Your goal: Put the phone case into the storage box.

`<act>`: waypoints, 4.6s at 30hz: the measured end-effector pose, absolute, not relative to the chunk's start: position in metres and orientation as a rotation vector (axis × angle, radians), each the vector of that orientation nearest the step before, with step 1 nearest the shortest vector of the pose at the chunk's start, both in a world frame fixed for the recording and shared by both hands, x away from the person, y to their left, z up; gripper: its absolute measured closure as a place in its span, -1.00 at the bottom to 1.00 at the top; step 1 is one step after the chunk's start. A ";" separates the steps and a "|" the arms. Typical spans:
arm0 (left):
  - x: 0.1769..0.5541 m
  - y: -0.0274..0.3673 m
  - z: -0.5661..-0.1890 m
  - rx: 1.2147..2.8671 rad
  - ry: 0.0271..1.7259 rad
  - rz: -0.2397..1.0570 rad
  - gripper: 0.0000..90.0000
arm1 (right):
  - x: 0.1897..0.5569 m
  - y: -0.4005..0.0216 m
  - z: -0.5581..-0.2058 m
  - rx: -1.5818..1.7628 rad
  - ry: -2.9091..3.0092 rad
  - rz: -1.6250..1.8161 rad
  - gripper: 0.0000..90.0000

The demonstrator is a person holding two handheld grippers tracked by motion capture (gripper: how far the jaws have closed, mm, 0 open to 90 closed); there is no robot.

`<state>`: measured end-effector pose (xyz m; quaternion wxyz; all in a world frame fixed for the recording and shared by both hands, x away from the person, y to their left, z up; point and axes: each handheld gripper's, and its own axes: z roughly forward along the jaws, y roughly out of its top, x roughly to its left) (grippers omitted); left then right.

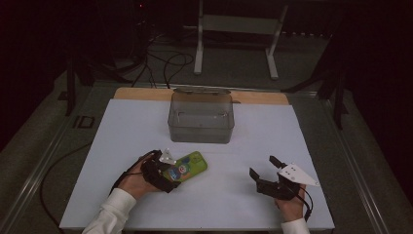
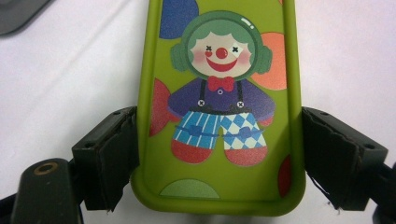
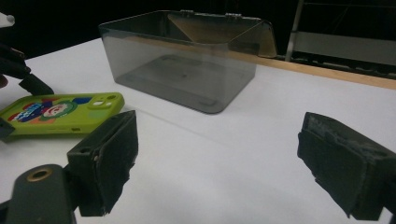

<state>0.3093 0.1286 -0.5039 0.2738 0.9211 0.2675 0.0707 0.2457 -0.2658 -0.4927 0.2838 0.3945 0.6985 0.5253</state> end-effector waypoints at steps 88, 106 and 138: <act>0.289 0.132 -0.454 1.826 0.985 0.480 -0.64 | 0.294 -0.203 -0.440 1.199 2.102 1.620 -0.80; 0.290 0.111 -0.448 1.775 1.008 0.491 -0.64 | 0.310 -0.160 -0.424 1.206 2.134 1.721 -0.67; 0.283 0.076 -0.455 1.720 1.035 0.462 -0.64 | 0.319 -0.129 -0.433 1.444 2.118 1.812 0.66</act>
